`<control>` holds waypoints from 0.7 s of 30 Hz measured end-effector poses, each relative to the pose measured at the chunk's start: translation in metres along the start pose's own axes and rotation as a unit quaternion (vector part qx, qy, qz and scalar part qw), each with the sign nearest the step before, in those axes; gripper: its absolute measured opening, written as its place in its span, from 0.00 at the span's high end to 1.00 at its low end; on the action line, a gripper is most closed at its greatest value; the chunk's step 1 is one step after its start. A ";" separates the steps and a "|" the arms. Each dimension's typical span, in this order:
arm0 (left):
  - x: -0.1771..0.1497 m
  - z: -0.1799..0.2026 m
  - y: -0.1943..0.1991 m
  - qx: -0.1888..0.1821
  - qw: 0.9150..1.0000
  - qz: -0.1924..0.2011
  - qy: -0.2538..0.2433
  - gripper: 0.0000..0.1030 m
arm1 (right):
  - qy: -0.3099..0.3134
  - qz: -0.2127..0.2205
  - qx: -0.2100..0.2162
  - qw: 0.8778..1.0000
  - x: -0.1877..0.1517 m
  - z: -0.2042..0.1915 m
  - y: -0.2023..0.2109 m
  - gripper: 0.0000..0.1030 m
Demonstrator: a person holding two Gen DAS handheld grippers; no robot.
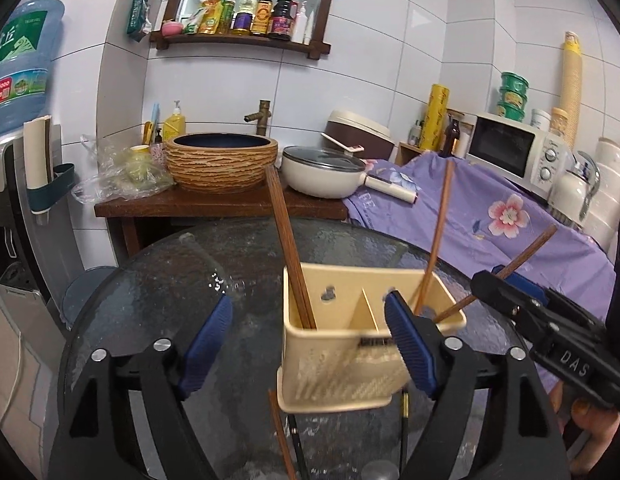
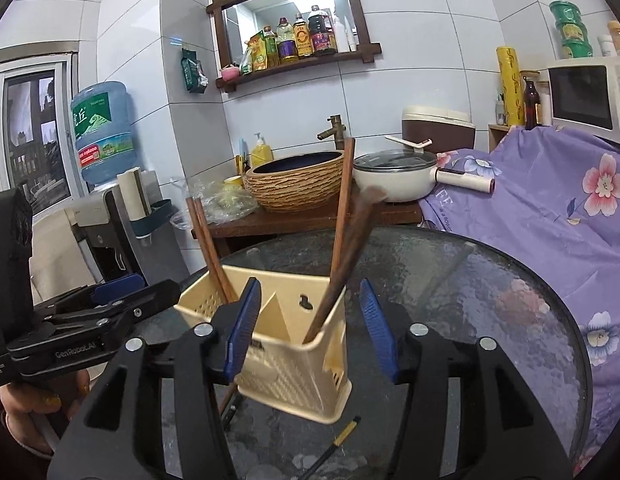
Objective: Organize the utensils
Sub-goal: 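Lower both held chopsticks into the cream holder and open both tools, then move the left tool toward the spoons while the right tool approaches them too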
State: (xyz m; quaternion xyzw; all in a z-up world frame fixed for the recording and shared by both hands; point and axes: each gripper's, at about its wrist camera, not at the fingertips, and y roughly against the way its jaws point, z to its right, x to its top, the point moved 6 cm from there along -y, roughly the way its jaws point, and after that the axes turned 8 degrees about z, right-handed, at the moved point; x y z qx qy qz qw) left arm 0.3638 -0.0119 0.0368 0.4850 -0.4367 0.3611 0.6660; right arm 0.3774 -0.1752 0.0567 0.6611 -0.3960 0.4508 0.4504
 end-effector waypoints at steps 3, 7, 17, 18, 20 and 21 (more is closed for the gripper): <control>-0.013 0.003 0.007 -0.006 1.000 -0.012 -0.009 0.21 | 0.002 -0.010 -0.002 1.000 -0.011 0.001 0.007 0.49; -0.032 0.010 0.015 -0.022 0.999 -0.028 -0.026 0.18 | 0.003 -0.031 0.002 1.000 -0.031 0.003 0.020 0.49; -0.098 0.014 0.041 -0.056 0.993 -0.087 -0.052 0.19 | 0.019 -0.163 0.022 0.986 -0.118 0.003 0.023 0.49; -0.103 0.015 0.043 -0.060 0.992 -0.094 -0.056 0.22 | 0.023 -0.168 0.024 0.985 -0.125 0.001 0.024 0.49; -0.116 0.020 0.046 -0.073 0.988 -0.114 -0.071 0.27 | 0.029 -0.173 0.023 0.984 -0.134 -0.001 0.025 0.49; -0.121 0.022 0.049 -0.078 0.987 -0.121 -0.078 0.29 | 0.030 -0.174 0.023 0.984 -0.136 -0.001 0.026 0.49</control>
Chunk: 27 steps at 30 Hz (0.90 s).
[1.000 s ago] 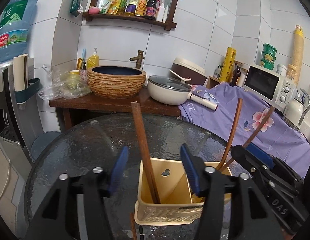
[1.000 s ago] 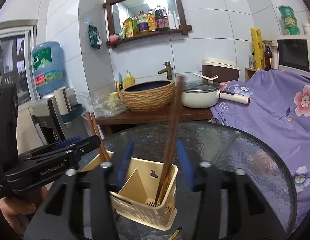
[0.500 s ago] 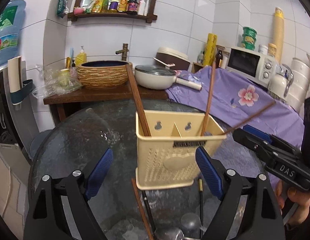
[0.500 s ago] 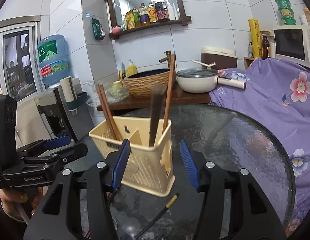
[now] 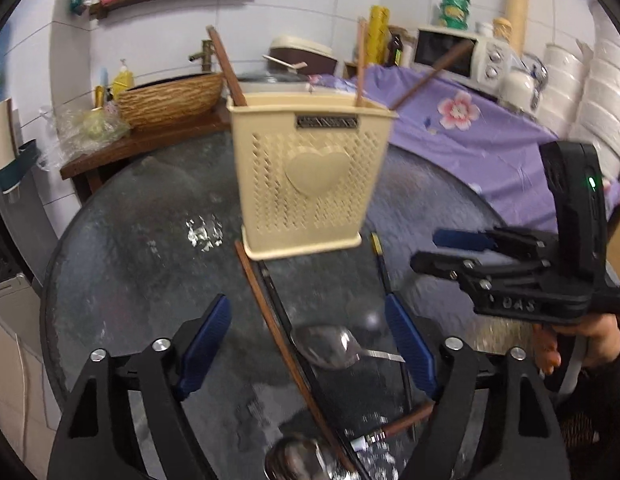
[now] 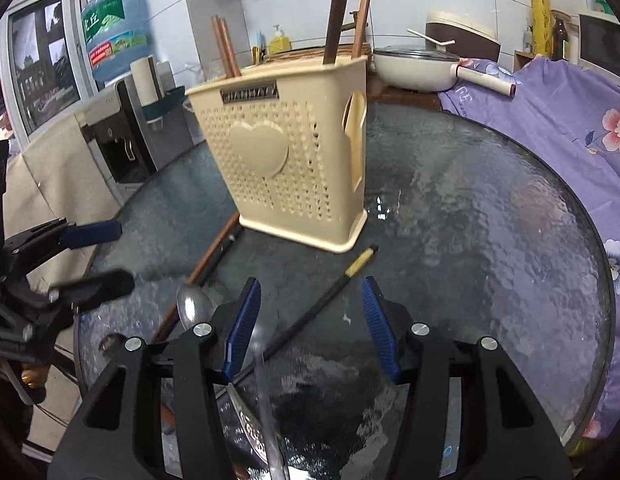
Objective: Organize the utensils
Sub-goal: 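Move the left tool toward the spoons while the right tool approaches them too, then close the left tool on a wooden-handled spoon while the right tool grasps a metal spoon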
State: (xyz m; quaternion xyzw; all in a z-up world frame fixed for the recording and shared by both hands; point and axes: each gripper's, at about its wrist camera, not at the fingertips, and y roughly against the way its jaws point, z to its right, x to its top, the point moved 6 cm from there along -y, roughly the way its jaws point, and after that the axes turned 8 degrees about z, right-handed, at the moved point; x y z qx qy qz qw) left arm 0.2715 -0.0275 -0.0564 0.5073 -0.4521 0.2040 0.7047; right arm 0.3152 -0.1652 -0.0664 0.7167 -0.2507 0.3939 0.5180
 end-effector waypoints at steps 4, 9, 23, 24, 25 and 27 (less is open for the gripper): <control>-0.019 0.021 0.003 -0.030 0.999 -0.022 -0.033 0.35 | -0.003 -0.007 0.002 1.000 -0.010 0.002 0.000 0.49; -0.041 0.053 0.002 -0.074 0.992 -0.051 -0.086 0.45 | -0.024 -0.010 0.000 1.000 -0.012 0.015 0.004 0.49; -0.070 0.106 -0.015 -0.121 0.961 -0.096 -0.228 0.62 | -0.054 -0.032 0.011 0.998 -0.017 0.031 0.005 0.49; -0.072 0.107 -0.018 -0.123 0.959 -0.101 -0.233 0.66 | -0.055 -0.034 0.013 0.998 -0.018 0.031 0.004 0.49; -0.073 0.110 -0.019 -0.125 0.958 -0.104 -0.235 0.67 | -0.056 -0.036 0.015 0.998 -0.018 0.031 0.003 0.49; -0.074 0.112 -0.022 -0.126 0.956 -0.110 -0.240 0.69 | -0.050 -0.039 0.018 0.998 -0.017 0.029 0.002 0.49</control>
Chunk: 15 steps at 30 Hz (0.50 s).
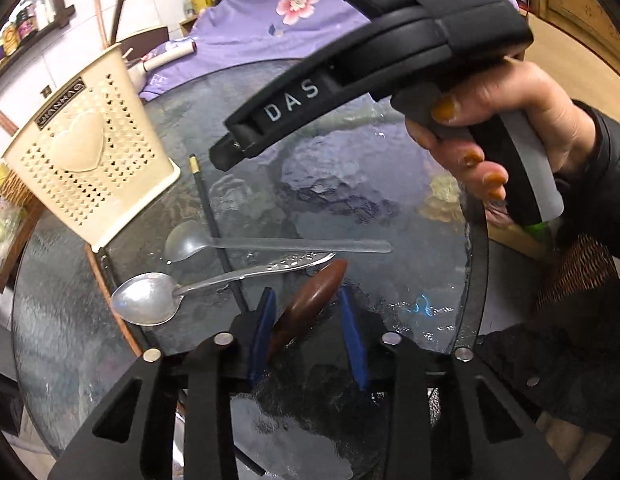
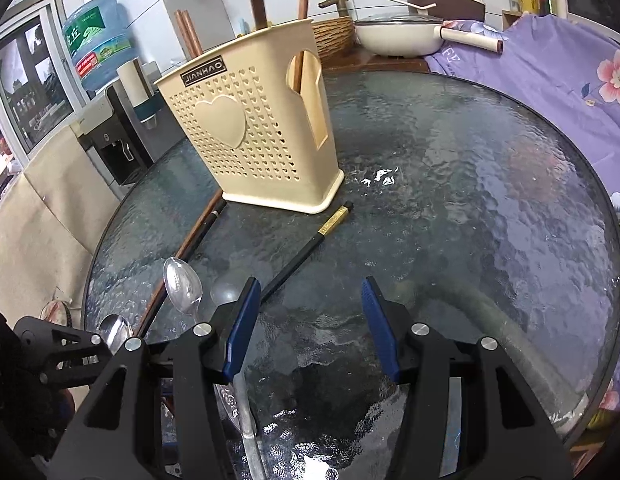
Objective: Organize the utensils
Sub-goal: 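Close the left tool on a wooden-handled spoon while the right tool grasps a metal spoon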
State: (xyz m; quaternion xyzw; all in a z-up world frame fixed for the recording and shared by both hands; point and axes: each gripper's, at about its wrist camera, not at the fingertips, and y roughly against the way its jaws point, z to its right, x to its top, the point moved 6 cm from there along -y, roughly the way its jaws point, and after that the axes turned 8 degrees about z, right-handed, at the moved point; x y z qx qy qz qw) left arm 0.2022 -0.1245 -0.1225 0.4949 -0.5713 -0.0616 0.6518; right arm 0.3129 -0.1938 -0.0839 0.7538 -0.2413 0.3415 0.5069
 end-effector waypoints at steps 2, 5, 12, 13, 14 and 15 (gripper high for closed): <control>0.002 0.003 -0.003 -0.002 1.000 -0.002 -0.002 0.70 | 0.004 -0.001 0.003 1.000 0.001 -0.003 -0.001 0.49; 0.003 0.002 -0.006 -0.004 1.000 -0.003 -0.005 0.71 | 0.014 -0.005 0.005 1.000 0.002 -0.009 -0.003 0.49; 0.010 0.003 -0.012 -0.004 1.000 -0.001 -0.012 0.73 | 0.021 -0.008 0.005 1.000 0.003 -0.014 -0.008 0.49; 0.010 0.003 -0.012 -0.004 1.000 0.000 -0.011 0.73 | 0.023 -0.009 0.006 1.000 0.003 -0.016 -0.008 0.49; 0.011 0.002 -0.012 -0.003 1.000 0.002 -0.009 0.74 | 0.026 -0.010 0.006 1.000 0.003 -0.017 -0.009 0.49; 0.011 0.001 -0.011 -0.001 1.000 0.005 -0.006 0.75 | 0.028 -0.012 0.006 1.000 0.003 -0.018 -0.010 0.49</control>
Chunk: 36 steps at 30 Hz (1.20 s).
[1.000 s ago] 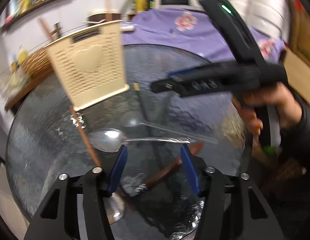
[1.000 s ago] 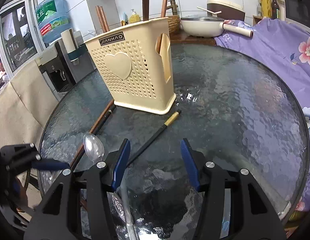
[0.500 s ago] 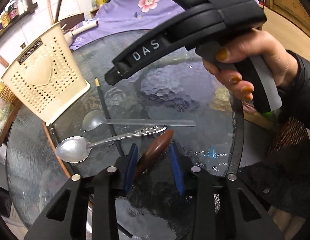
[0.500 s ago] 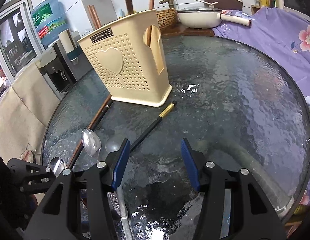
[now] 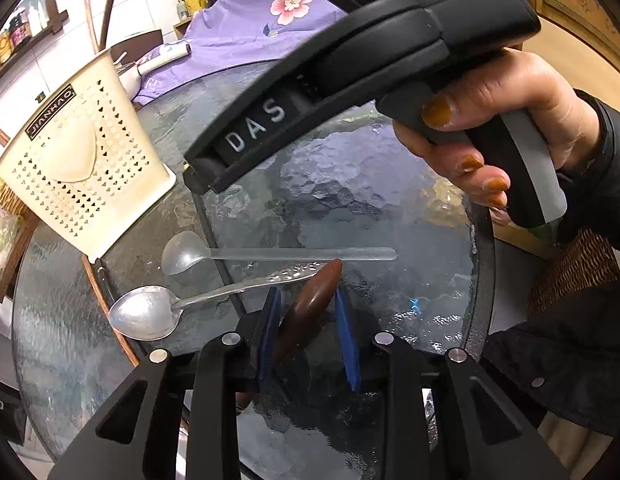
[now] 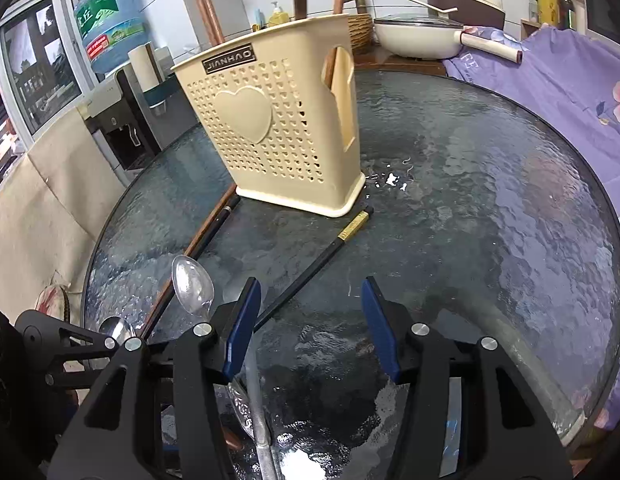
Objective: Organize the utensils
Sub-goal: 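Close the left tool on a wooden-handled spoon while the right tool grasps a metal spoon, then lift the left tool's spoon over the holder while the right tool carries its spoon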
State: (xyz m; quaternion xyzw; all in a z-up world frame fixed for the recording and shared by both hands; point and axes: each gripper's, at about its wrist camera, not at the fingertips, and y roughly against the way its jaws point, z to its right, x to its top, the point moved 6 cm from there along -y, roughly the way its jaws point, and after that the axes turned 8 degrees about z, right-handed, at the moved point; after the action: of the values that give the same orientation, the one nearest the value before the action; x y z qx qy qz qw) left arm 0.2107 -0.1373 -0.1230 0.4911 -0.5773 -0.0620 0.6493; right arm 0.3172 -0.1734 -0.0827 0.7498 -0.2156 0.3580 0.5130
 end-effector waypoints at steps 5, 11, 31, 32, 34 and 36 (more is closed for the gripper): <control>0.004 -0.026 0.010 0.012 0.998 0.027 0.047 0.79 | 0.010 -0.005 0.000 1.000 0.001 -0.005 -0.003 0.51; 0.003 -0.065 0.017 0.034 0.993 0.044 0.103 0.84 | 0.021 -0.010 0.000 1.000 0.002 -0.011 -0.008 0.51; -0.022 -0.159 0.018 0.067 0.957 0.058 0.275 0.86 | 0.183 -0.084 0.009 0.979 -0.011 -0.069 -0.053 0.60; -0.021 -0.160 0.017 0.067 0.957 0.058 0.277 0.86 | 0.186 -0.088 0.010 0.978 -0.010 -0.070 -0.056 0.60; -0.021 -0.162 0.016 0.068 0.957 0.057 0.278 0.86 | 0.188 -0.098 0.017 0.977 -0.010 -0.073 -0.060 0.61; -0.022 -0.163 0.016 0.069 0.956 0.056 0.280 0.86 | 0.191 -0.103 0.016 0.976 -0.012 -0.075 -0.063 0.61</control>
State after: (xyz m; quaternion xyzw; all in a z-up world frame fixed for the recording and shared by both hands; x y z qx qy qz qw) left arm 0.3284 -0.0226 -0.1023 0.4989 -0.4024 0.1543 0.7519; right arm 0.3287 -0.0814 -0.1144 0.6938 -0.0292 0.4434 0.5667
